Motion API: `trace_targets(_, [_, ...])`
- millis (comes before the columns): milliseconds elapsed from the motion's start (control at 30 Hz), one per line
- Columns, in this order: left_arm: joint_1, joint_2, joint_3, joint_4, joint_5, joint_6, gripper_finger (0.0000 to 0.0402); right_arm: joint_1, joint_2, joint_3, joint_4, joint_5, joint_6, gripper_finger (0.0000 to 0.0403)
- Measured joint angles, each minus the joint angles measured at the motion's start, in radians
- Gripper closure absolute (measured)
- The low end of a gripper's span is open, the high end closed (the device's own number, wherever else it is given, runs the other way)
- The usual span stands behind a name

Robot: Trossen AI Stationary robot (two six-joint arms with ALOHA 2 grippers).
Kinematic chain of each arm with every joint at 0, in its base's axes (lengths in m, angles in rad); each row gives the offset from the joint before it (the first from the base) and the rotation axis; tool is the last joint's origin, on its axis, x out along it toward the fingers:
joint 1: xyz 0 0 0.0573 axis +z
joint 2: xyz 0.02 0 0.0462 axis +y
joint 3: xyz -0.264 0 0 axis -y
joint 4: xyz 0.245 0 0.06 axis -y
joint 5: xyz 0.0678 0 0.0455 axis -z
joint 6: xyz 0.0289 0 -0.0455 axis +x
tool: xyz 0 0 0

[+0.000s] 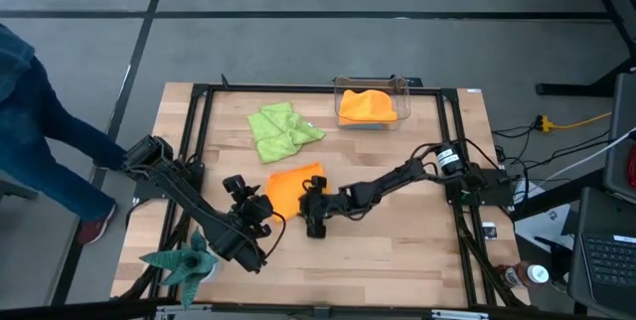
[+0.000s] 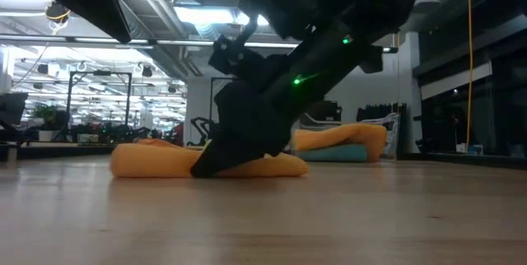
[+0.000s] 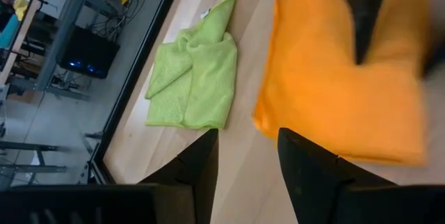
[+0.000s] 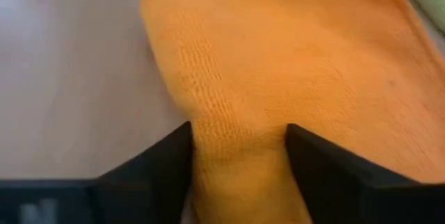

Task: Fold microfiber towels
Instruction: Put the folded yellow microfiber cloth into the transparent bin

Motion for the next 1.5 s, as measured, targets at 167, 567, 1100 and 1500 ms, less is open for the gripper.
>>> trace_targets(167, [0.000,0.000,0.000,0.007,0.001,0.000,0.0260,-0.046,0.001,-0.006,-0.023,-0.005,0.029,0.0307])
trace_targets(567, [-0.001,0.000,0.000,0.034,0.002,-0.001,0.0260,-0.110,-0.218,-0.010,-0.155,0.009,-0.117,0.0391])
trace_targets(1100, [0.000,0.001,0.000,0.074,0.005,0.000,0.0260,-0.303,-0.748,-0.006,-0.691,0.261,-0.269,0.0391])
trace_targets(1500, [0.000,0.001,0.000,0.076,0.005,0.000,0.0260,-0.632,-0.783,-0.006,-0.750,0.123,-0.539,0.0391])
